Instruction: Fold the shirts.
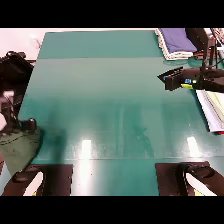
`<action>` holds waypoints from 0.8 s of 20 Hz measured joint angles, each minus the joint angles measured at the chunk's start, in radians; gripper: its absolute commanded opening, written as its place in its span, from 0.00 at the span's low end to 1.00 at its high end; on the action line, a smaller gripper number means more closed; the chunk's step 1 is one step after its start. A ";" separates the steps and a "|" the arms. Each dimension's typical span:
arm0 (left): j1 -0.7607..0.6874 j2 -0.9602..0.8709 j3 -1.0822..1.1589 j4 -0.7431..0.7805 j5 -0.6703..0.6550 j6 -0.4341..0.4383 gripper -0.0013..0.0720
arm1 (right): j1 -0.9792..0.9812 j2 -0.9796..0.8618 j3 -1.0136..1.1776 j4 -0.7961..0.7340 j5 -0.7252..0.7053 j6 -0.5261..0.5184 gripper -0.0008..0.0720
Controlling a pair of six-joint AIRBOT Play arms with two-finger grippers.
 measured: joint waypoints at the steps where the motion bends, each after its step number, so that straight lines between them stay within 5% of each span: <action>1: 0.015 0.001 -0.040 0.005 0.014 -0.009 0.79 | 0.000 0.000 0.000 0.000 0.000 0.000 0.04; 3: 0.036 0.003 -0.086 0.013 0.028 -0.024 0.06 | 0.000 0.000 0.000 0.000 0.000 0.000 0.04; 10: 0.025 0.003 0.199 -0.070 -0.011 -0.028 0.05 | 0.000 0.000 0.061 -0.001 -0.009 0.000 0.04; 16: -0.241 -0.026 0.682 -0.140 0.005 -0.022 0.04 | -0.005 -0.018 0.266 -0.007 -0.015 0.000 0.04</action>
